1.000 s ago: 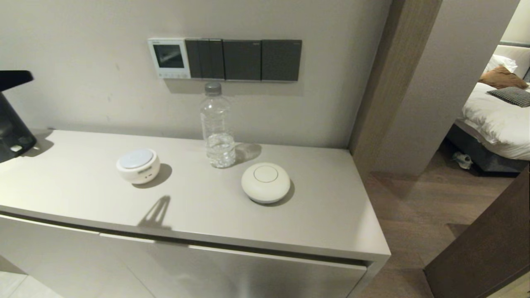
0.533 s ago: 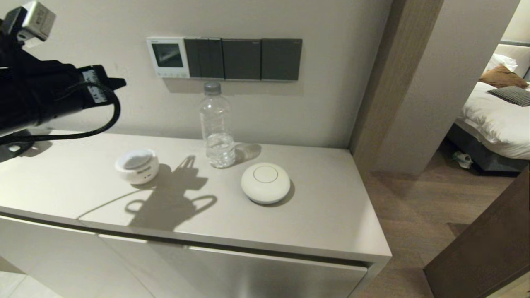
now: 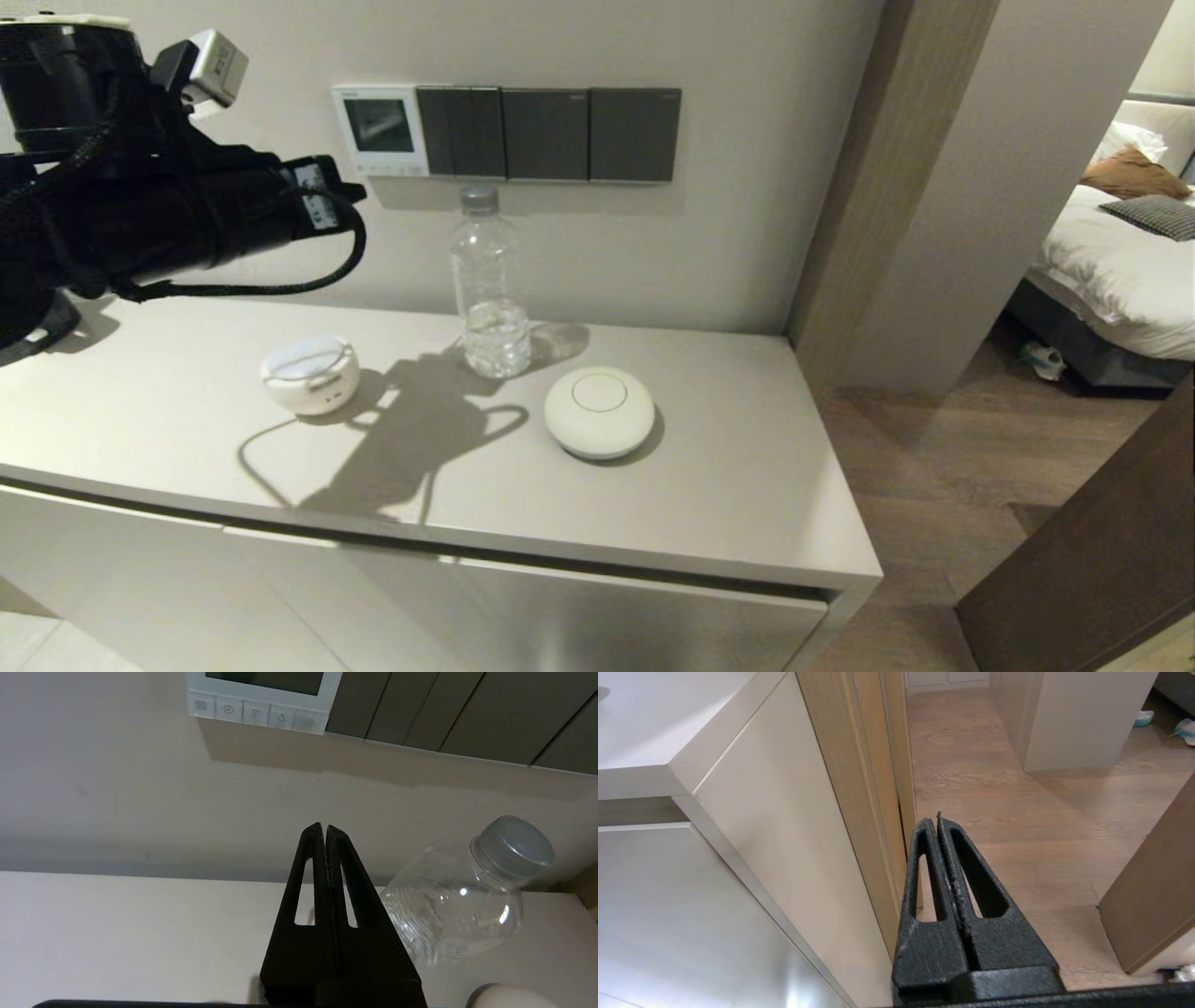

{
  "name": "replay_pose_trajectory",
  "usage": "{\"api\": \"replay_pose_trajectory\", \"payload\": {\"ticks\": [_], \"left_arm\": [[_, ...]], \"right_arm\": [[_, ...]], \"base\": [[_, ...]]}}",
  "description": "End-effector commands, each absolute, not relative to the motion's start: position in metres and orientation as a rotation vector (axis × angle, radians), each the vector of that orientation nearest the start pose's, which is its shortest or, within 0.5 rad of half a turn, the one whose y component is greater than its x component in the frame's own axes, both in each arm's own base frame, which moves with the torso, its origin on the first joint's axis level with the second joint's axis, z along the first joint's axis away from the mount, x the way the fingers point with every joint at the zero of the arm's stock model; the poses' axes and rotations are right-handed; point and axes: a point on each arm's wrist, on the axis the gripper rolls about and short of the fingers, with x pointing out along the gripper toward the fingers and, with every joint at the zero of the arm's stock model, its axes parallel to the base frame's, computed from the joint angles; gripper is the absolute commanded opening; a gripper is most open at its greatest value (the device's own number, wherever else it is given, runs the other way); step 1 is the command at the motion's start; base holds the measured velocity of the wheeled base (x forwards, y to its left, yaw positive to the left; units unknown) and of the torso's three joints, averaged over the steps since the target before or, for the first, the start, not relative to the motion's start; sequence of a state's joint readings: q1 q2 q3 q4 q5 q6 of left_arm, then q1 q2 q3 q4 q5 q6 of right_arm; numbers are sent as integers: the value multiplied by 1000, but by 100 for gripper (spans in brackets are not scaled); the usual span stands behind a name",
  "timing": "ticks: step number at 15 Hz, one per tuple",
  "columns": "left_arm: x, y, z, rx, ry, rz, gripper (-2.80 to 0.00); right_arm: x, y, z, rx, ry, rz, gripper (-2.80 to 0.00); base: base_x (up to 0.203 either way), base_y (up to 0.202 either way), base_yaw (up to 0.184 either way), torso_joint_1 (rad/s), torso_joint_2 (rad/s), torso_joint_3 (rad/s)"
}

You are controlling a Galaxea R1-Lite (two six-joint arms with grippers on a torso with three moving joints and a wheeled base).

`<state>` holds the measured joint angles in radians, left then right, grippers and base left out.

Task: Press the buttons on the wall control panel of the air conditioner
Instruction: Turn on the central air conditioner

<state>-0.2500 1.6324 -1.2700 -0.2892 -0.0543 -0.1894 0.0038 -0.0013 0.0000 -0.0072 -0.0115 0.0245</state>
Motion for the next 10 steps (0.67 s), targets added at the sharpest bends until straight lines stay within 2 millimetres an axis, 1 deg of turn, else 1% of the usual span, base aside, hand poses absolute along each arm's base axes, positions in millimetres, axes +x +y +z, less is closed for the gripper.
{"api": "replay_pose_trajectory", "payload": {"ticks": [1, 4, 7, 10], "left_arm": [[316, -85, 292, -191, 99, -306, -280], [316, -94, 301, -216, 63, -330, -280], [315, -95, 301, -222, 63, -338, -280], [327, -98, 290, -217, 91, -334, -280]], "right_arm": [[-23, 0, 75, 25, -8, -6, -280], [-23, 0, 75, 25, -8, -6, -280], [-23, 0, 76, 25, -9, -6, -280], [-23, 0, 76, 25, -9, -6, -280]], "base": [[0, 0, 0, 0, 0, 0], [0, 0, 0, 0, 0, 0], [0, 0, 0, 0, 0, 0], [0, 0, 0, 0, 0, 0]]}}
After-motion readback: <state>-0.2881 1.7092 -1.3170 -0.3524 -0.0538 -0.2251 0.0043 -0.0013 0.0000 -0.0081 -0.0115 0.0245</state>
